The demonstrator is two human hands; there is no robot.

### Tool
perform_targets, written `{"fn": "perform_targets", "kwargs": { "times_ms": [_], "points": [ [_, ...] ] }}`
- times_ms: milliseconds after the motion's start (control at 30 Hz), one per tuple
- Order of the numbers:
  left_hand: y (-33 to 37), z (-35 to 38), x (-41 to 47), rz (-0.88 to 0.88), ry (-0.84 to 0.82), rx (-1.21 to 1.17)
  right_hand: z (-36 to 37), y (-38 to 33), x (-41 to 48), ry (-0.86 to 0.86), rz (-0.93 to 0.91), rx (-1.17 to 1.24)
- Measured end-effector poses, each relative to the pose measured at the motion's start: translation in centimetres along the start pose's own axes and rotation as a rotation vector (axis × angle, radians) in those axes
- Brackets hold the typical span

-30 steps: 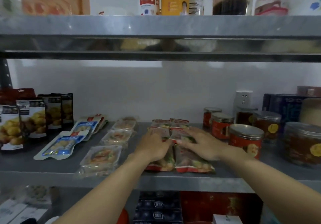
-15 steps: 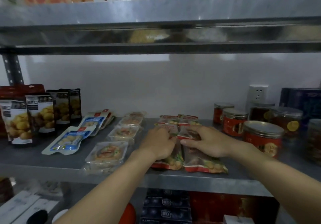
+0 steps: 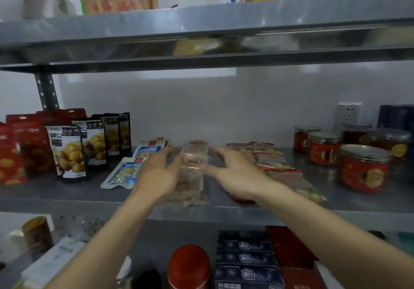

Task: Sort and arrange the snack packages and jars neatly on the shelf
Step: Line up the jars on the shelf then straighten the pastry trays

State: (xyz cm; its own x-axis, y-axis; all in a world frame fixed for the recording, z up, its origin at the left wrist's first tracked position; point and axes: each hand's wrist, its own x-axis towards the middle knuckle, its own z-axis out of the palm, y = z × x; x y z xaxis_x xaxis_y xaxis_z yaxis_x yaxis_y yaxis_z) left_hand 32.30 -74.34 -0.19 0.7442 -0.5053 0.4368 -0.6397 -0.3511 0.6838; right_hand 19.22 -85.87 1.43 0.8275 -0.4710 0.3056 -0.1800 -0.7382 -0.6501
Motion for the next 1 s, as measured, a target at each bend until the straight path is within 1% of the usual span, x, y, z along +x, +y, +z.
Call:
{"fn": "perform_targets", "kwargs": {
  "times_ms": [67, 133, 200, 267, 367, 500, 533, 633, 700, 800, 900, 1000],
  "points": [
    [-2.3, -0.6, -0.4, -0.122, -0.048, -0.145, 2.7, -1.0, -0.3, 0.017, 0.088, 0.085],
    [-3.7, -0.6, -0.4, -0.217, -0.137, -0.337, 4.7, -1.9, -0.7, 0.046, 0.157, 0.126],
    [-3.9, -0.4, -0.5, -0.251, -0.225, -0.48, 5.9, -2.6, -1.0, 0.073, 0.196, 0.134],
    [-3.8, -0.1, -0.6, -0.247, -0.288, -0.55, 6.8, -3.0, -1.3, 0.078, 0.226, 0.137],
    [-3.7, 0.3, -0.8, -0.23, -0.347, -0.556, 7.5, -3.7, -1.9, 0.134, 0.261, 0.153],
    [-3.3, 0.1, -0.9, -0.215, -0.422, -0.517, 7.2, -4.0, -2.3, 0.158, 0.307, 0.16],
    [-3.3, 0.0, -0.7, -0.227, -0.419, -0.525, 7.1, -4.0, -2.2, 0.157, 0.314, 0.176],
    [-2.9, -0.4, -0.1, -0.282, -0.334, -0.543, 6.6, -4.0, -1.4, 0.172, 0.343, 0.17],
    [-2.9, -0.7, 0.3, -0.277, -0.319, -0.566, 6.4, -4.1, -0.4, 0.178, 0.363, 0.167],
    [-3.4, 0.4, 1.3, -0.255, -0.339, -0.622, 5.9, -4.0, 0.8, 0.15, 0.392, 0.15],
    [-3.5, 1.4, 1.8, -0.242, -0.384, -0.602, 5.6, -3.5, 1.4, 0.085, 0.376, 0.214],
    [-3.4, 1.7, 1.8, -0.215, -0.43, -0.596, 6.0, -2.9, 1.9, 0.079, 0.356, 0.227]
  ]
}}
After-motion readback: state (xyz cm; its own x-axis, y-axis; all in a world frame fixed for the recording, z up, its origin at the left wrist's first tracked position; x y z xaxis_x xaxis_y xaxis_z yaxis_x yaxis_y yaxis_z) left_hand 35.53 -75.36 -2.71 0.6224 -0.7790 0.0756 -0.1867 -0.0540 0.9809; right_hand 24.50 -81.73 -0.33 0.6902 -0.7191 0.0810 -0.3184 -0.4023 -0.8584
